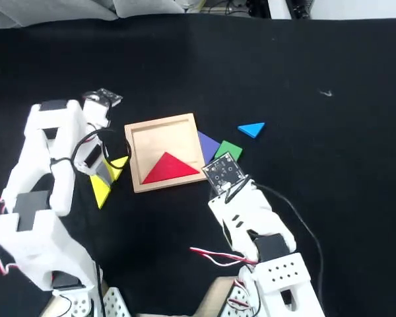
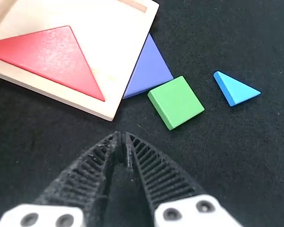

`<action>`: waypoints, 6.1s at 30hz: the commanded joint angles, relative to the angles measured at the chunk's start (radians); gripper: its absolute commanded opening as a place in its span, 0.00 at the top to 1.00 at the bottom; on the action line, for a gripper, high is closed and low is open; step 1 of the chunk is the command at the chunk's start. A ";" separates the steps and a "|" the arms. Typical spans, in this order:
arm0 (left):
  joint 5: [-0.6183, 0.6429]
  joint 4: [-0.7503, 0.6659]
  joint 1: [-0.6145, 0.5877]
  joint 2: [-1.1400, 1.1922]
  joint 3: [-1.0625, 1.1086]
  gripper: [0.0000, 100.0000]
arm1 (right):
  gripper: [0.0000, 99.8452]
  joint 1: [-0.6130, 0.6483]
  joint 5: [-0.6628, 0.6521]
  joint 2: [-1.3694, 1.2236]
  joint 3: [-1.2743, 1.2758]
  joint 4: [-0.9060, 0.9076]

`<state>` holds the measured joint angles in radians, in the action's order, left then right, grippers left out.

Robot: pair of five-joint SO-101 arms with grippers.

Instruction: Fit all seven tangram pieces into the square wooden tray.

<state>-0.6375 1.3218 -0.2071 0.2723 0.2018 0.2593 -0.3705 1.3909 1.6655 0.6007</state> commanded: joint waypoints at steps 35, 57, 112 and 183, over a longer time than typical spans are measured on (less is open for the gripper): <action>0.032 -0.003 -0.042 0.218 -0.219 0.73 | 0.99 -0.005 -0.009 0.019 -0.005 -0.005; 0.032 0.054 0.114 0.216 -0.177 0.82 | 0.99 -0.005 -0.009 0.019 -0.005 -0.005; 1.045 0.104 0.414 0.002 -0.441 0.97 | 0.99 -0.008 -0.009 0.019 -0.008 -0.005; 0.677 0.273 0.105 0.037 -0.255 0.97 | 0.99 -0.003 -0.011 0.019 -0.007 -0.005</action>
<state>0.0591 1.5704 -0.0829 0.4104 -0.0514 0.2593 -0.3705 1.3909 1.6655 0.6007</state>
